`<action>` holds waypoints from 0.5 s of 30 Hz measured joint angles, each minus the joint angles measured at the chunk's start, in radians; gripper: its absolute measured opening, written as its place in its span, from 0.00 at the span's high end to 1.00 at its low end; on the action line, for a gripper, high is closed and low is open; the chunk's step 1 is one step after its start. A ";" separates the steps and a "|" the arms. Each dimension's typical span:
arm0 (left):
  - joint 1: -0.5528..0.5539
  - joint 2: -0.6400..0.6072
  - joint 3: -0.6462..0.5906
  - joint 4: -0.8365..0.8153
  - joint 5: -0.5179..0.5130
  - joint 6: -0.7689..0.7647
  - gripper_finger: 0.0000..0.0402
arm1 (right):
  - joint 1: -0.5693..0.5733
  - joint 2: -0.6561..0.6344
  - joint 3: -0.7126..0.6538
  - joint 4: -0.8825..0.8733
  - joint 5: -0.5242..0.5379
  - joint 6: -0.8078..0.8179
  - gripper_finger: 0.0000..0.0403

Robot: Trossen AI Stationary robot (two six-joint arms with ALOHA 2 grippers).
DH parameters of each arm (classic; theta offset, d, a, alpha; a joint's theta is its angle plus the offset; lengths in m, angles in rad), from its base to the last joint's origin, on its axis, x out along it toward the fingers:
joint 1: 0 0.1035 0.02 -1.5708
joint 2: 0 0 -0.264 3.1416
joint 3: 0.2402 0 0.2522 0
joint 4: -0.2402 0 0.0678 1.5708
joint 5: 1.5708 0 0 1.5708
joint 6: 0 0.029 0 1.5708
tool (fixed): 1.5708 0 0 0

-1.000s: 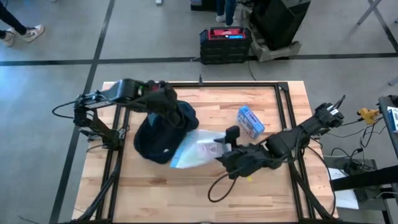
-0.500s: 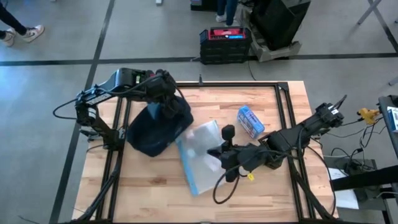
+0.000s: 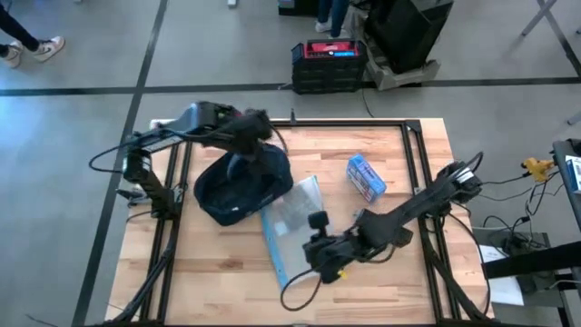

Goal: Unpack backpack
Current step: Put the transparent zip bag into the backpack

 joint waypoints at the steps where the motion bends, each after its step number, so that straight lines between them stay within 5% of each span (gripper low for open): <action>1: 0.000 0.025 0.008 -0.007 0.010 0.010 1.00 | -0.015 0.017 0.001 0.076 0.024 -0.046 1.00; 8: 0.020 0.093 0.088 -0.014 0.008 0.078 1.00 | -0.229 0.190 0.083 0.414 0.045 -0.149 1.00; 12: 0.053 0.065 0.147 -0.015 -0.019 0.094 1.00 | -0.347 0.290 0.175 0.458 0.037 -0.092 1.00; 15: 0.083 0.024 0.174 -0.015 -0.064 0.104 1.00 | -0.402 0.359 0.263 0.371 -0.090 -0.008 1.00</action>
